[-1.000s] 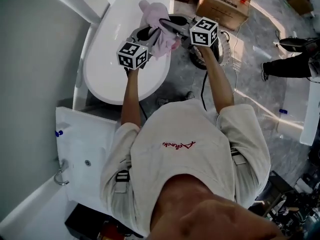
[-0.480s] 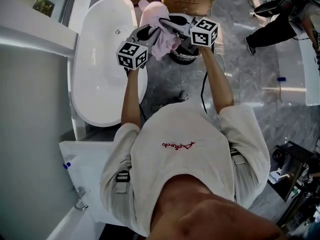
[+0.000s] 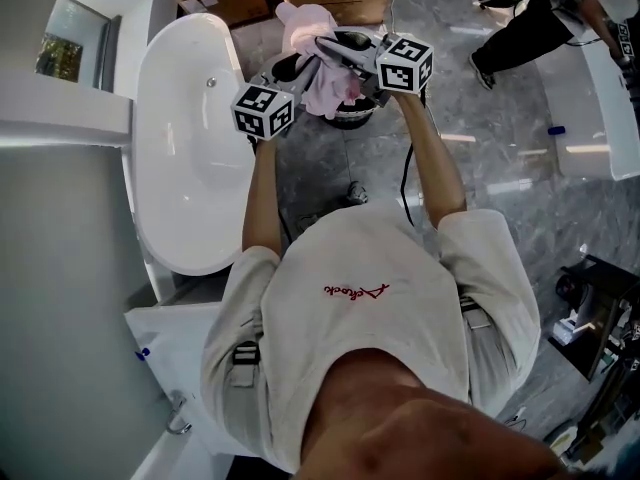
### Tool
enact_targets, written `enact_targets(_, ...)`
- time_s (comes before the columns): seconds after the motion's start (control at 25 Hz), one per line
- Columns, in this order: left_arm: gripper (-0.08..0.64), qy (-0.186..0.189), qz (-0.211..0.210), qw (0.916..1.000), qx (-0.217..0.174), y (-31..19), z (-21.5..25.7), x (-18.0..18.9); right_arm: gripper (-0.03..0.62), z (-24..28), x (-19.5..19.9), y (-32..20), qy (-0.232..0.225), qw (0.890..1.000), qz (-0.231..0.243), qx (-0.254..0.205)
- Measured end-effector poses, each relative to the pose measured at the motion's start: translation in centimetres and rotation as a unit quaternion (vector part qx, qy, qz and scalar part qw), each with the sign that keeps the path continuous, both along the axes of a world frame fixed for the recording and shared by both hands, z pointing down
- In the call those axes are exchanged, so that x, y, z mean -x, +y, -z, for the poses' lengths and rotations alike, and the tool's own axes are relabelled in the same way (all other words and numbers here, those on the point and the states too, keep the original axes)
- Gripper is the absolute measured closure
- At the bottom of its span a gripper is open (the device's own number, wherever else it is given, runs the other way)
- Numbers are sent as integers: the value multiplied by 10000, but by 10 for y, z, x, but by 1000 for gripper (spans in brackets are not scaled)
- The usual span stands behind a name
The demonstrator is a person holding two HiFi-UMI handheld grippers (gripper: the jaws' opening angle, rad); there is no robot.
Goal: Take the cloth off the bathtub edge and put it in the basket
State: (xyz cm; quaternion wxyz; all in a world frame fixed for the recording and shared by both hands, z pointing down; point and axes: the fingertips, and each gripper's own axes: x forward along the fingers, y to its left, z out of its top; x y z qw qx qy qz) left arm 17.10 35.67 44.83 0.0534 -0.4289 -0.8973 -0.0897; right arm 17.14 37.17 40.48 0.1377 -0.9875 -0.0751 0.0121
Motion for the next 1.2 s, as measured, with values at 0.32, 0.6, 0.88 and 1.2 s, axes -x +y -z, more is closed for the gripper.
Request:
enact_targets(0.32,480,101,-102,9998,-99,30,-10,50,546,-11,51,31,68,9997,-168,-133)
enact_targets(0.6,480,24,-37,9998,-197,51,-21,71,546,-24,72,53,13,9996,-172,-210)
enact_targets(0.88,480,-9,-37,9995,-302,63,-27,73,546,-29,73,66,-4,9995,-187,-239)
enact_targets(1.2,480,-35,-109,9992,-371,82,-37,64,546,-38,64,85,10,9992,-258,-312)
